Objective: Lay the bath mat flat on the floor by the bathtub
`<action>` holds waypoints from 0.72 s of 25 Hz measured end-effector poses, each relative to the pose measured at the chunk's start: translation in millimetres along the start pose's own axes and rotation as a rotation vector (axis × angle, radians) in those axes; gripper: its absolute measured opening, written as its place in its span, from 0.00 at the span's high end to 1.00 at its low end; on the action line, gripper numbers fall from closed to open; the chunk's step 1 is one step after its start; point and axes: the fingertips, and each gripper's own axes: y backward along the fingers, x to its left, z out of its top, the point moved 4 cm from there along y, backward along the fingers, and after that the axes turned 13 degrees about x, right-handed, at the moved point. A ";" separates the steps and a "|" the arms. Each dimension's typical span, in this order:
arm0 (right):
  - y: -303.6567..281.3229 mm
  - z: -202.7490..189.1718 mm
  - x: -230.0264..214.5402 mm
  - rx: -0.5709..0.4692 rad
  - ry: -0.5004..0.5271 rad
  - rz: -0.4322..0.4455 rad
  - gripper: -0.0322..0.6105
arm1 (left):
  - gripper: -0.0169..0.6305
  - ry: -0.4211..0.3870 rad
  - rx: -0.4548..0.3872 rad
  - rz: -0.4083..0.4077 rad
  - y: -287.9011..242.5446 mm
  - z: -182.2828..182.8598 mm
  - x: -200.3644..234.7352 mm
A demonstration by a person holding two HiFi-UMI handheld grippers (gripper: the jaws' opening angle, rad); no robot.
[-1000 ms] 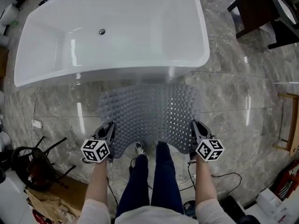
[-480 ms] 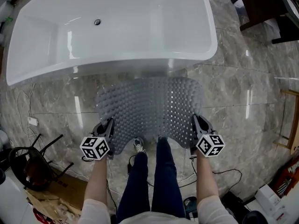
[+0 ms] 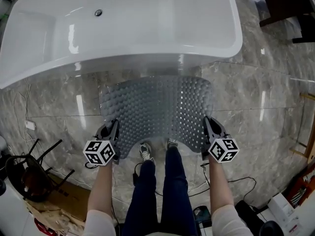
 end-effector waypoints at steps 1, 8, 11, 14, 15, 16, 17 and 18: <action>-5.3 -1.7 -2.2 0.000 -0.001 0.001 0.89 | 0.91 0.000 0.003 0.002 -5.4 -1.7 2.4; -41.2 -16.2 -18.7 0.012 0.000 0.000 0.89 | 0.91 -0.008 0.012 0.014 -39.8 -10.9 20.6; -52.5 -21.2 -26.5 0.021 0.003 -0.008 0.89 | 0.91 -0.038 0.026 0.025 -52.1 -11.9 30.5; -64.3 -26.4 -35.6 0.035 0.016 -0.016 0.89 | 0.91 -0.059 0.033 0.040 -63.0 -11.6 40.1; -68.3 -28.3 -39.0 0.039 0.020 -0.017 0.89 | 0.91 -0.067 0.033 0.042 -67.3 -12.2 42.5; -72.2 -30.4 -42.2 0.042 0.024 -0.019 0.89 | 0.91 -0.074 0.034 0.043 -71.9 -13.3 44.7; -76.1 -32.6 -44.9 0.045 0.030 -0.021 0.89 | 0.91 -0.079 0.036 0.044 -76.5 -14.9 46.9; -80.1 -34.7 -47.2 0.048 0.035 -0.022 0.89 | 0.91 -0.082 0.039 0.045 -81.0 -16.5 49.1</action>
